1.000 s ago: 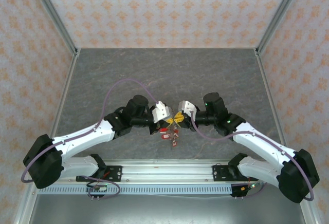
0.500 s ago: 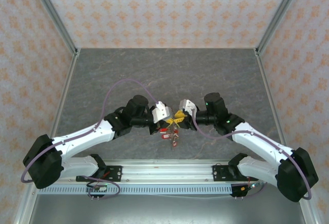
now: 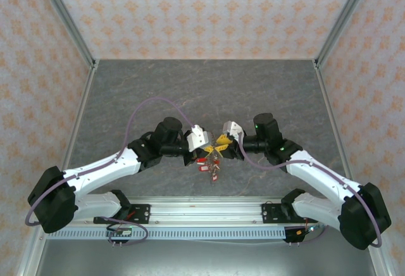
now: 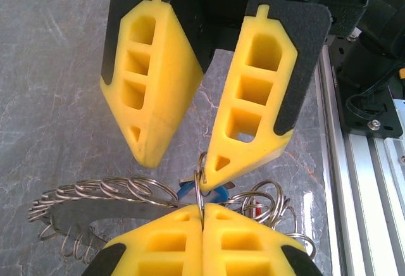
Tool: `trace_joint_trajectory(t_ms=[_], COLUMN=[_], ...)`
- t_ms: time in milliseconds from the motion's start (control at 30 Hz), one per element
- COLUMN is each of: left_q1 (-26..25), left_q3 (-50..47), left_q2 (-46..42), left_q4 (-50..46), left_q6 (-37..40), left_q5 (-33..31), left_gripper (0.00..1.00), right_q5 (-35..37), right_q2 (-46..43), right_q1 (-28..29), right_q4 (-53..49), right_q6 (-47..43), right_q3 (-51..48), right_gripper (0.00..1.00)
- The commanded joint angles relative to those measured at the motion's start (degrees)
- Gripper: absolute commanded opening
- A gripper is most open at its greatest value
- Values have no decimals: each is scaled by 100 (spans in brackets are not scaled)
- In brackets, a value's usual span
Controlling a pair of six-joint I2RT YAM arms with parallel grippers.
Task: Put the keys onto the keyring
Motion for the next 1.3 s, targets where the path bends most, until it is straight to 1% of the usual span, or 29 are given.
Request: trace_joint_trajectory(t_ms=[0, 133, 300, 500, 533, 667, 833, 967, 1000, 1033, 1133, 1267], left_q1=[-50, -50, -51, -47, -47, -49, -48, -52, -53, -53, -52, -52], left_q3=[132, 144, 145, 145, 145, 184, 366, 467, 500, 542, 682, 717], left_q2=[-90, -90, -75, -64, -57, -43, 23, 74, 97, 111, 214, 261], left_q4=[211, 228, 292, 250, 219, -6, -421, -567, -614, -664, -923, -1001], left_q6=[96, 94, 54, 50, 58, 150, 343, 433, 459, 489, 600, 658], left_q5=[278, 282, 270, 139, 91, -19, -108, -93, -70, -30, 41, 83], left_gripper=[0, 0, 0, 0, 2, 7, 11, 13, 16, 16, 16, 11], right_q5=[-287, -740, -694, -658, -637, -481, 109, 405, 480, 514, 544, 561], right_q2=[-5, 120, 182, 91, 67, -41, -73, -60, -60, -63, -94, -103], right_q1=[-52, -49, -48, -46, -50, -11, 226, 385, 416, 433, 481, 499], right_q4=[154, 145, 11, -64, -107, -615, -1510, -1801, -1846, -1881, -1917, -1945], right_q6=[25, 137, 34, 50, 43, -214, -774, -888, -901, -916, -909, -856], right_q3=[53, 148, 169, 223, 250, 479, 863, 1052, 1095, 1123, 1207, 1307], right_gripper=[29, 25, 18, 5, 4, 3, 2, 2, 2, 2, 2, 2])
